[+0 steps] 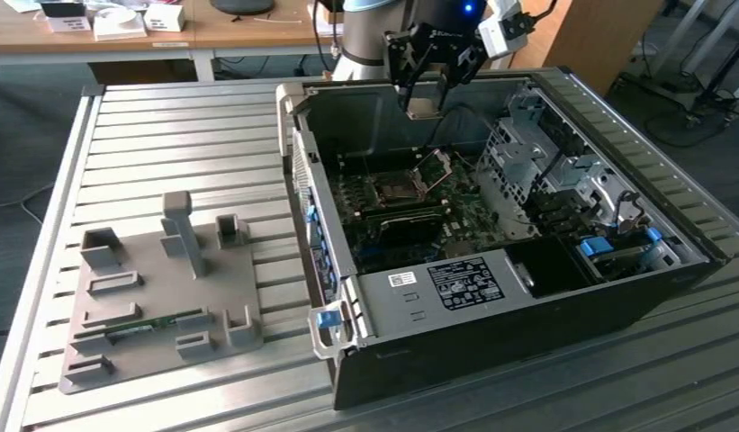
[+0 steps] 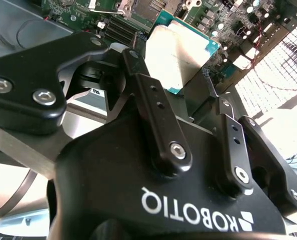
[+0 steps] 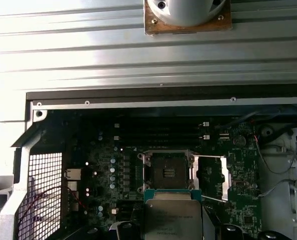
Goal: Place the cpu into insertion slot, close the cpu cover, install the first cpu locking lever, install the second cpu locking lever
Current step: 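Place the cpu into insertion slot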
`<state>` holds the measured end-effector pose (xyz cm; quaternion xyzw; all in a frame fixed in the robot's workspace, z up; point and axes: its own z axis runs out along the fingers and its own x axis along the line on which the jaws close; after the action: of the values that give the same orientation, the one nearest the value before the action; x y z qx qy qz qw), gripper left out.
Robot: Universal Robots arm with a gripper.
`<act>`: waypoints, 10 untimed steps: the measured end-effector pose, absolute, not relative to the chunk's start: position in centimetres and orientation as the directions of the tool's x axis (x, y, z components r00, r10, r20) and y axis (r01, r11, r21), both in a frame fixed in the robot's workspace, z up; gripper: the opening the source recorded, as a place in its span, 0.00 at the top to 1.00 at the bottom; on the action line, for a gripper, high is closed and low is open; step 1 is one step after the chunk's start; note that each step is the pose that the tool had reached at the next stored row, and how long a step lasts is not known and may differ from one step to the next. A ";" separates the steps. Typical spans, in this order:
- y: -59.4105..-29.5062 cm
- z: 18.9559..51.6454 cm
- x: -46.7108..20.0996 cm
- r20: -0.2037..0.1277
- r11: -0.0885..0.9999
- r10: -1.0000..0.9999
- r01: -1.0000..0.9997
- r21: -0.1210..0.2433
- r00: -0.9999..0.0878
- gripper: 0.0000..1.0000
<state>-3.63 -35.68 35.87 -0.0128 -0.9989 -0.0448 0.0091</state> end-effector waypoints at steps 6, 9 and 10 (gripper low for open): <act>-35.7 35.7 -3.6 0.019 0.996 0.025 0.026 0.089 -1.000 0.46; -35.7 35.6 -3.6 0.019 0.996 0.025 0.026 0.089 -1.000 0.46; -35.7 35.6 -3.6 0.019 0.996 0.025 0.026 0.089 -1.000 0.46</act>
<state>-3.64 -35.68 35.61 -0.0128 -0.9989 -0.0448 0.0091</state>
